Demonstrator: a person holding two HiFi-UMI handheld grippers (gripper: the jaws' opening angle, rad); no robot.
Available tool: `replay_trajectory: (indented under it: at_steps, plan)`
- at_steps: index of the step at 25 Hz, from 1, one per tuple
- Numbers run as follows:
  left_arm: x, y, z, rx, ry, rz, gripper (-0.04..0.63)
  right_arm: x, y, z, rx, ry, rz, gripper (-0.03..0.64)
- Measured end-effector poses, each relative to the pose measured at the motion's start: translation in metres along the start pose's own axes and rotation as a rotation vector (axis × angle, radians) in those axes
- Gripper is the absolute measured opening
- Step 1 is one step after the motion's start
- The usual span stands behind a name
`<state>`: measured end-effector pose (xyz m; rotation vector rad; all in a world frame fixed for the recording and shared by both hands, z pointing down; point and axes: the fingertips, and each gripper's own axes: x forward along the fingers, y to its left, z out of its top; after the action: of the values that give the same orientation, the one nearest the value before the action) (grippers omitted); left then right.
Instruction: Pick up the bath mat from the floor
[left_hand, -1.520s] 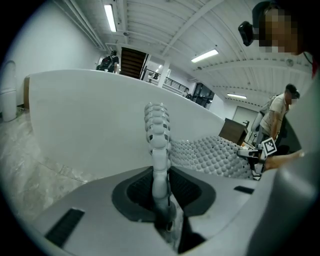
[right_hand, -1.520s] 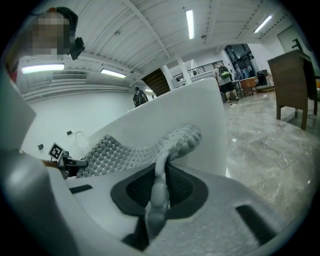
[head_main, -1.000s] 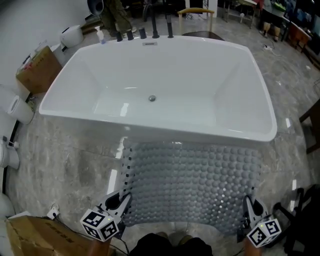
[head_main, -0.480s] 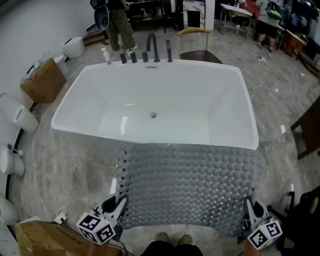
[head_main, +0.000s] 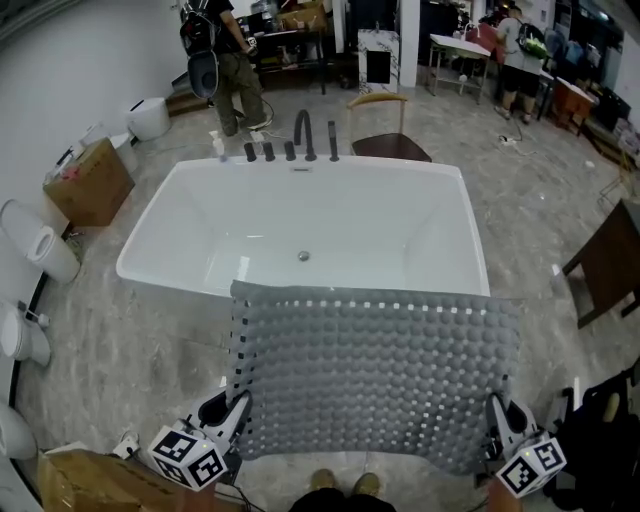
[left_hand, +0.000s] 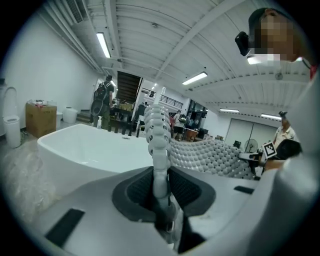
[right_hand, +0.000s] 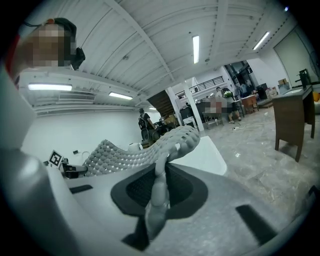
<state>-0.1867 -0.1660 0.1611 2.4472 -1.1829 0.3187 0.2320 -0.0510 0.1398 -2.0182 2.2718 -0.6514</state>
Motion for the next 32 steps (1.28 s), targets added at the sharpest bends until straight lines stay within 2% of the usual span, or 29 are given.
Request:
replay_trajectory:
  at_steps: [7,20,32]
  plan:
    - [-0.044,-0.023,0.031,-0.007,-0.038,-0.022,0.083,-0.047,0.027,0.039,-0.009,-0.036,0.022,0.043]
    - [-0.123,-0.068,0.075,-0.001,-0.111,-0.074,0.083,-0.132,0.068,0.083,-0.024,-0.116,0.037,0.043]
    - [-0.140,-0.080,0.065,0.021,-0.137,-0.089,0.083,-0.162,0.074,0.069,-0.012,-0.140,0.033,0.043]
